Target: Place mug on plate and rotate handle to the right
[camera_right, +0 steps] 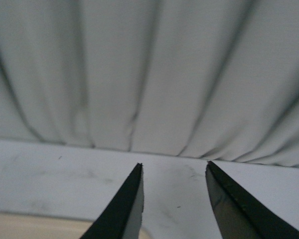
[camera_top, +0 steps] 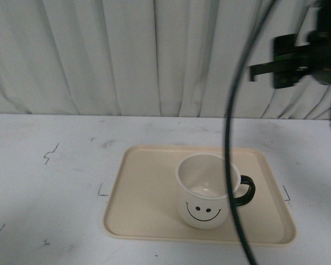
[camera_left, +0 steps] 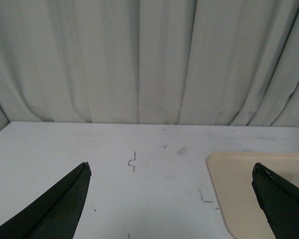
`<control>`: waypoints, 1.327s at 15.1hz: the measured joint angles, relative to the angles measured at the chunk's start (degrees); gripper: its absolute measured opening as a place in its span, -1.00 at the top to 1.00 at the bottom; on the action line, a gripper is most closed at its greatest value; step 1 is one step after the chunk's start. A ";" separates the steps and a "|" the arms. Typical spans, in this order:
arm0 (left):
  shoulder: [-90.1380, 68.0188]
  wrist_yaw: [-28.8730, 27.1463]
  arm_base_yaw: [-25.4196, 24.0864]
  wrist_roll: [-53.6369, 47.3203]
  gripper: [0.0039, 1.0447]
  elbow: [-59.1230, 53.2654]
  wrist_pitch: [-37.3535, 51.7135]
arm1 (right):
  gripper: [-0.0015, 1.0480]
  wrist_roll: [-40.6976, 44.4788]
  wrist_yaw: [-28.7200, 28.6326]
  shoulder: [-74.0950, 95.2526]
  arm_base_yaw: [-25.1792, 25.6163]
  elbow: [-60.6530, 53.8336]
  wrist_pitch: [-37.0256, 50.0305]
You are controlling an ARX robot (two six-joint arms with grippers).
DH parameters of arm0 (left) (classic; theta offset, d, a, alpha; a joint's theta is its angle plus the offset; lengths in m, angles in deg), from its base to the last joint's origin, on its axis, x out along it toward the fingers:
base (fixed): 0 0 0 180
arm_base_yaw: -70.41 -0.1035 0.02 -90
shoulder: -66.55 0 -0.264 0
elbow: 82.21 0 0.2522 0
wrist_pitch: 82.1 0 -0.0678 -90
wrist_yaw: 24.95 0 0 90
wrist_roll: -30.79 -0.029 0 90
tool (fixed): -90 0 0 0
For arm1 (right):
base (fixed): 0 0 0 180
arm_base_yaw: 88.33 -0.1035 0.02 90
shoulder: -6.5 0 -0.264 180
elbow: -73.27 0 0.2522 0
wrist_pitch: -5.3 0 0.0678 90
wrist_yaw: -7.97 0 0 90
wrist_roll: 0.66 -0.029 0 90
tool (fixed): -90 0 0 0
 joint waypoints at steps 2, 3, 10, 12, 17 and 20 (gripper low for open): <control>0.00 0.09 0.00 0.00 -0.88 0.00 0.00 | 0.98 -3.96 -2.75 -12.24 4.13 -19.93 19.02; 0.00 0.07 0.00 0.00 -0.88 0.00 0.00 | 0.96 -4.33 -5.07 -17.81 6.05 -28.33 19.23; 0.00 0.09 0.00 -0.02 -0.88 0.00 0.00 | 0.96 -4.55 -13.16 -64.06 14.53 -49.33 -5.75; 0.00 0.09 0.00 0.00 -0.88 0.00 0.00 | 0.96 -4.52 -13.16 -75.52 14.53 -49.37 -16.26; 0.00 0.09 0.00 0.00 -0.88 0.00 0.00 | 0.96 -4.55 -13.16 -85.64 14.53 -49.37 -25.99; 0.00 0.09 0.00 0.00 -0.88 0.00 0.00 | 0.96 -4.52 -13.16 -87.17 14.53 -49.37 -27.54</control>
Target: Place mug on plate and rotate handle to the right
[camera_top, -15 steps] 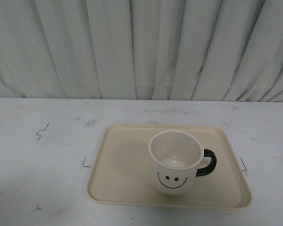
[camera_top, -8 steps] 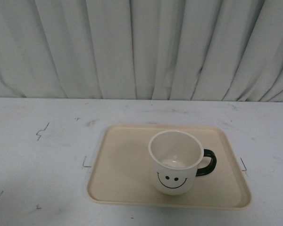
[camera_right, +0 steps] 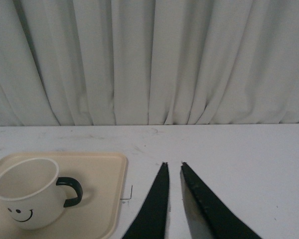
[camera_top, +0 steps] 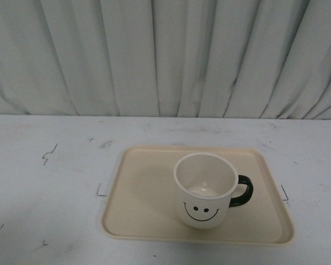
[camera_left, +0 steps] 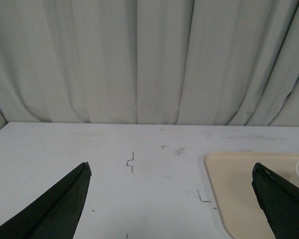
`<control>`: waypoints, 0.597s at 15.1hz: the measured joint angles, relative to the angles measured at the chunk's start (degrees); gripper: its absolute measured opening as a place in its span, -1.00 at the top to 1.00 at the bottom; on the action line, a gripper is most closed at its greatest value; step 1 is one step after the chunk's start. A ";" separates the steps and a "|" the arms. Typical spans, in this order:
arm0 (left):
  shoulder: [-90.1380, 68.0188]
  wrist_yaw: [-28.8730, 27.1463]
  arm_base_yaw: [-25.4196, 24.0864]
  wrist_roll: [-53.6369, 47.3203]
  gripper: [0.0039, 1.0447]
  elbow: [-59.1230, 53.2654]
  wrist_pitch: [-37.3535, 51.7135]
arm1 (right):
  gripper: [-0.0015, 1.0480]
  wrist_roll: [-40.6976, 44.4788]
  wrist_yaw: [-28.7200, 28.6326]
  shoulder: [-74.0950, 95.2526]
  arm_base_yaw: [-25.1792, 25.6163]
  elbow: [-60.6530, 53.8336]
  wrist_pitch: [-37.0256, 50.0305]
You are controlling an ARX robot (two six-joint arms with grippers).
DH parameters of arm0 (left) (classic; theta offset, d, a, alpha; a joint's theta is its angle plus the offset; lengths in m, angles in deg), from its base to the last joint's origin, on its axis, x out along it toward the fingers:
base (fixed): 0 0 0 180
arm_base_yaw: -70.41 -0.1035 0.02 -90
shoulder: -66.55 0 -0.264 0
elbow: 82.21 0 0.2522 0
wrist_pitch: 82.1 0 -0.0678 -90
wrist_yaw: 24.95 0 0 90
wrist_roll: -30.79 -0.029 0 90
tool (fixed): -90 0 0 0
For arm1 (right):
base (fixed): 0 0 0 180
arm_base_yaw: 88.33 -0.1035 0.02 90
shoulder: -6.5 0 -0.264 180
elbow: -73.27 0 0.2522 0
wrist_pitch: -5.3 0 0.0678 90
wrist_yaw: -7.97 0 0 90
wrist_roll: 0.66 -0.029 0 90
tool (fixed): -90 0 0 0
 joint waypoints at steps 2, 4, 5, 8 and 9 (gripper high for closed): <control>0.00 0.00 0.00 -0.02 -0.88 0.00 0.02 | 0.44 -0.02 0.00 -0.02 0.00 0.00 -0.04; 0.00 0.00 0.00 0.00 -0.88 0.00 0.02 | 0.00 -0.02 0.00 -0.02 0.00 0.00 -0.04; 0.00 0.00 0.00 0.00 -0.88 0.00 0.02 | -0.25 0.00 0.00 -0.02 0.00 0.00 -0.04; 0.00 0.00 0.00 0.00 -0.88 0.00 0.02 | -0.91 -0.07 0.00 -0.02 0.00 0.00 -0.04; 0.00 0.00 0.00 0.00 -0.88 0.00 0.02 | -0.86 -0.15 0.00 -0.02 0.00 0.00 -0.04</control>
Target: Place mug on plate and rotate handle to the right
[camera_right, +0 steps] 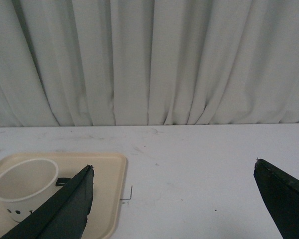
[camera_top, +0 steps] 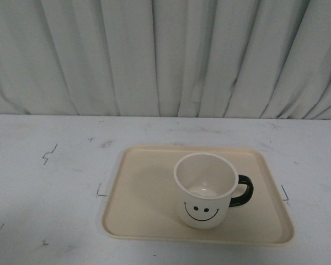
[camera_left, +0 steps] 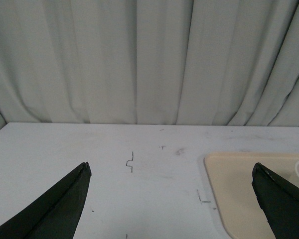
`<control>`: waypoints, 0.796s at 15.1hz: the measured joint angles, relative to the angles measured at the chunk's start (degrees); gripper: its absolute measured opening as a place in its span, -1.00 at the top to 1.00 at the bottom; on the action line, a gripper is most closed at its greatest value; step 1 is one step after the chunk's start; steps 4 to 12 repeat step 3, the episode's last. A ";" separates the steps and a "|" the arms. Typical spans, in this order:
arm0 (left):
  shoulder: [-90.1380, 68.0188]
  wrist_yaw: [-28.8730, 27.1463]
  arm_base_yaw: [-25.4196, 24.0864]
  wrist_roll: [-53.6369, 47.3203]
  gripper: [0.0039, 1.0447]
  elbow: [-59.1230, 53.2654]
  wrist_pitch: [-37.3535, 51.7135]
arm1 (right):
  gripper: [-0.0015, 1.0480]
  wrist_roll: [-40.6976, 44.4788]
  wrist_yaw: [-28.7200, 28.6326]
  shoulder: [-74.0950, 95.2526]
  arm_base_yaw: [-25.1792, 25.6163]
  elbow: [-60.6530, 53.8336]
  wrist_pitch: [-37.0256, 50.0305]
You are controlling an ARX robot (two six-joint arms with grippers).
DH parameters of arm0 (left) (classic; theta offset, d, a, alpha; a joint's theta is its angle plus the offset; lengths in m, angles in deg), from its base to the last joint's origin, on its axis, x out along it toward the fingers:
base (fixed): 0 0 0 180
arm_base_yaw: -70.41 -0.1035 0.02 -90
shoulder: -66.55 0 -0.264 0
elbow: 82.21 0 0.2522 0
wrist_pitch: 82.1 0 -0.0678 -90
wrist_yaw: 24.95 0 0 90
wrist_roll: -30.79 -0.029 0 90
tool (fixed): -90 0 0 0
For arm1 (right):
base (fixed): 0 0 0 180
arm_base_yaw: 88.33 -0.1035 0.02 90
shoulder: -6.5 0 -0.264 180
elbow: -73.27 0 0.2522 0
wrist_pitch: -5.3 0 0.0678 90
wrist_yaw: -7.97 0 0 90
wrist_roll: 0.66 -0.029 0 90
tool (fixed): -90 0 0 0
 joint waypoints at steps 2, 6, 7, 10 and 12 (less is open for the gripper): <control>0.00 0.00 0.00 -0.02 -0.88 0.00 0.00 | -0.87 -0.02 0.00 0.00 0.00 0.00 0.00; 0.00 0.00 0.00 0.00 -0.88 0.00 0.00 | -0.87 -0.02 0.00 0.00 0.00 0.00 0.00; 0.00 0.00 0.00 0.00 -0.88 0.00 0.00 | -0.87 -0.02 0.00 0.00 0.00 0.00 0.00; 0.00 0.00 0.00 0.00 -0.88 0.00 0.00 | -0.87 -0.02 0.00 0.00 0.00 0.00 0.00; 0.00 0.00 0.00 0.00 -0.88 0.00 0.00 | -0.87 -0.02 0.00 0.00 0.00 0.00 0.00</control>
